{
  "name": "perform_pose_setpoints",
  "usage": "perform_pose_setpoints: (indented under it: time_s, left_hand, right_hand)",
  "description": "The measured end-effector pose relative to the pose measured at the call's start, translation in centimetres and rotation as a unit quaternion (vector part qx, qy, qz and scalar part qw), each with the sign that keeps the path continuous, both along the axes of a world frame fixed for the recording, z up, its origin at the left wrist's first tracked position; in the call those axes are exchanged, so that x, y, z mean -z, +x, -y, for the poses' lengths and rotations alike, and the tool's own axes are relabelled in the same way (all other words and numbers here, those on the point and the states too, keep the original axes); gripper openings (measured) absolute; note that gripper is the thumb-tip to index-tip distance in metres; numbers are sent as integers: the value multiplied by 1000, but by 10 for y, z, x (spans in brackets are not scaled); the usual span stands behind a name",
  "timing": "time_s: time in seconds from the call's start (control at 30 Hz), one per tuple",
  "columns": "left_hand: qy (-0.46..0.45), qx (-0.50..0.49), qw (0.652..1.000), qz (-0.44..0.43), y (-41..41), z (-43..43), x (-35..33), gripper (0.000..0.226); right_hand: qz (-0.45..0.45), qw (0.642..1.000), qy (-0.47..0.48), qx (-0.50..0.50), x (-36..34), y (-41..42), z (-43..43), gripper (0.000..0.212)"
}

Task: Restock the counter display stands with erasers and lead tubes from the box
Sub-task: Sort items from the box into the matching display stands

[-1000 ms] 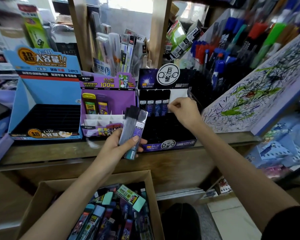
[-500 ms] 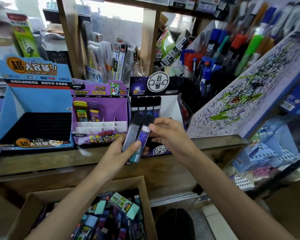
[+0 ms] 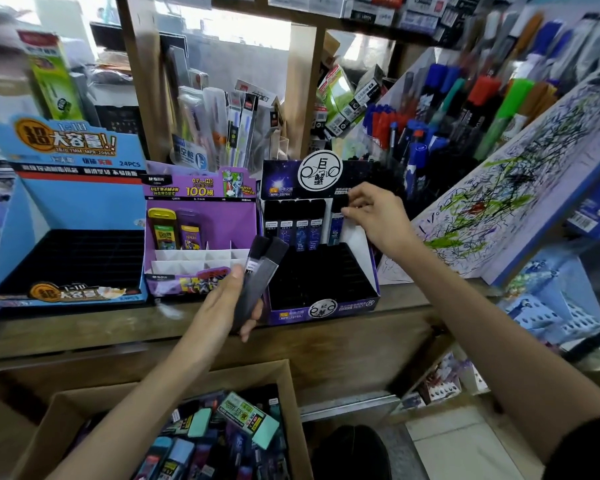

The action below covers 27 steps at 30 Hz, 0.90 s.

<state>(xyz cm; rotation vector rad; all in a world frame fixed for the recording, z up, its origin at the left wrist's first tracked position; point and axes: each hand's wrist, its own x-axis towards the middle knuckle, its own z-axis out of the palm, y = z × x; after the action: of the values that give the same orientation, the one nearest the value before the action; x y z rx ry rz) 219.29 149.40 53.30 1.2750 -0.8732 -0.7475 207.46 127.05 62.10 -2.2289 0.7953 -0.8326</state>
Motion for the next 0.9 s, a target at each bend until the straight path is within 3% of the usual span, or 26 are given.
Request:
perform_pose_setpoints:
  time_s: [0.1, 0.2, 0.5, 0.63, 0.73, 0.8, 0.83, 0.9]
  left_hand:
    - [-5, -8, 1000, -6, 4, -2, 2, 34]
    - [-4, -8, 1000, -5, 5, -3, 4, 40]
    - [-21, -40, 997, -66, 1, -1, 5, 40]
    - [-22, -52, 998, -42, 1, -3, 5, 33]
    - [-39, -67, 996, -42, -1, -2, 3, 34]
    - [-49, -89, 994, -33, -3, 0, 0, 33]
    - [-53, -100, 993, -24, -4, 1, -1, 33]
    - [-62, -116, 991, -5, -6, 3, -2, 29]
  right_hand:
    - [-1, 1000, 7, -16, 1, 2, 2, 18]
    - [4, 999, 42, -24, 5, 3, 5, 17]
    - [11, 998, 66, 24, 25, 21, 12, 15]
    - [-27, 994, 88, 57, 20, 19, 7, 16]
    - [-58, 990, -60, 112, 21, 12, -19, 18]
    - [-24, 990, -117, 72, 20, 8, -48, 19]
    - [-7, 996, -85, 26, 19, 6, -61, 20]
    - [18, 994, 75, -78, 15, 8, -83, 19]
